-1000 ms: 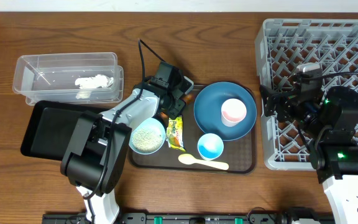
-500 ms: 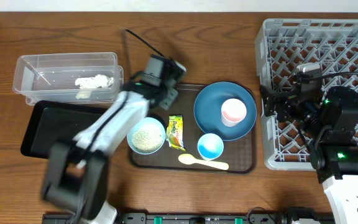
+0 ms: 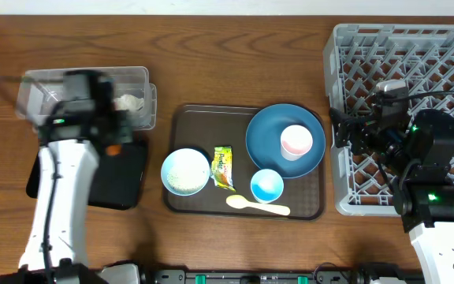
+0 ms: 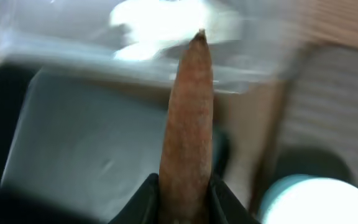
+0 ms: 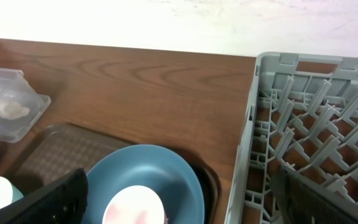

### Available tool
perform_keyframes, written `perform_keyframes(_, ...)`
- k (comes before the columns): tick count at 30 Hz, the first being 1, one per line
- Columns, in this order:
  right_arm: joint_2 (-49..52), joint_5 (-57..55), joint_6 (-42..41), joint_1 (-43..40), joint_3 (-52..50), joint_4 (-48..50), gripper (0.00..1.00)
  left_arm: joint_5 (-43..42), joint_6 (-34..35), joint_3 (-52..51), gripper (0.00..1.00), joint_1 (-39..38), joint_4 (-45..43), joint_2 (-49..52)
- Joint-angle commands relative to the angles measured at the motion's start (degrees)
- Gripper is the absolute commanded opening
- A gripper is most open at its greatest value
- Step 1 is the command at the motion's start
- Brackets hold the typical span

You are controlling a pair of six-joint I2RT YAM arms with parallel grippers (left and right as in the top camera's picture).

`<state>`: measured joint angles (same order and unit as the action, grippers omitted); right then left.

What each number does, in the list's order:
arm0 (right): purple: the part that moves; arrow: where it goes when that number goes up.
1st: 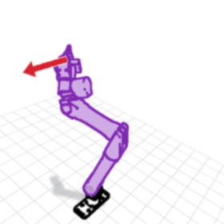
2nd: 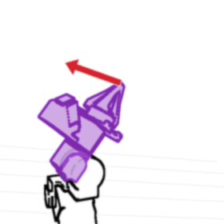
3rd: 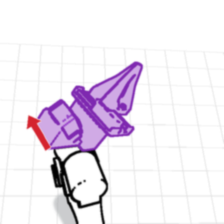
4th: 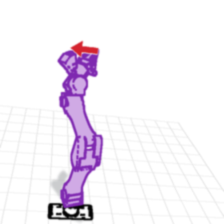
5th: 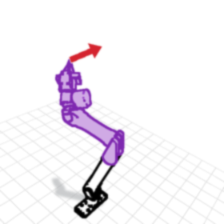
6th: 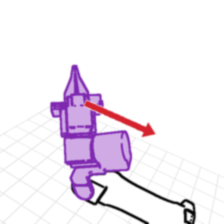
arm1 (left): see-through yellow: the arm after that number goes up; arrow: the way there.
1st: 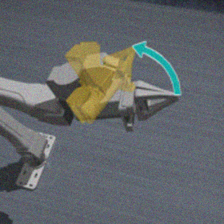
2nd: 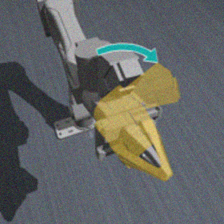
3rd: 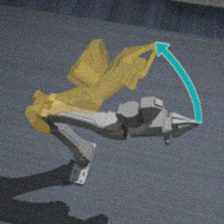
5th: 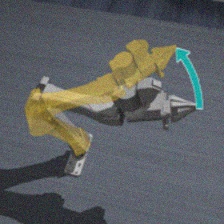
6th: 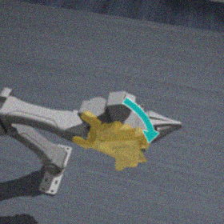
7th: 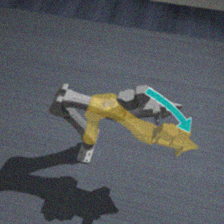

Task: Sort waste into correct bins and load items into the dishwasher rack
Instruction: 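Carry the carrot left and release it onto the black tray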

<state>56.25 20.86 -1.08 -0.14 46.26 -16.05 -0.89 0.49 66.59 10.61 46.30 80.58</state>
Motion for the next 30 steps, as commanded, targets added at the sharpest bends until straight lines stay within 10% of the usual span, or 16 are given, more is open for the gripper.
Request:
perform_keyframes(1, -0.04, 0.39, -0.59, 0.92, 1.44, -0.02, 0.94, 0.52, 10.75, -0.85, 0.14, 8.09, 0.15, 1.03)
perform_keyframes(17, -0.11, 0.42, -0.61, 0.92, 1.44, -0.02, 0.94, 2.32, 16.76, -4.02, 0.17, 21.51, -5.25, 17.81)
perform_keyframes(30, -0.15, 0.42, -0.63, 0.92, 1.46, 0.0, 0.93, 2.69, 17.22, -2.75, 0.52, 21.99, -4.17, 14.8)
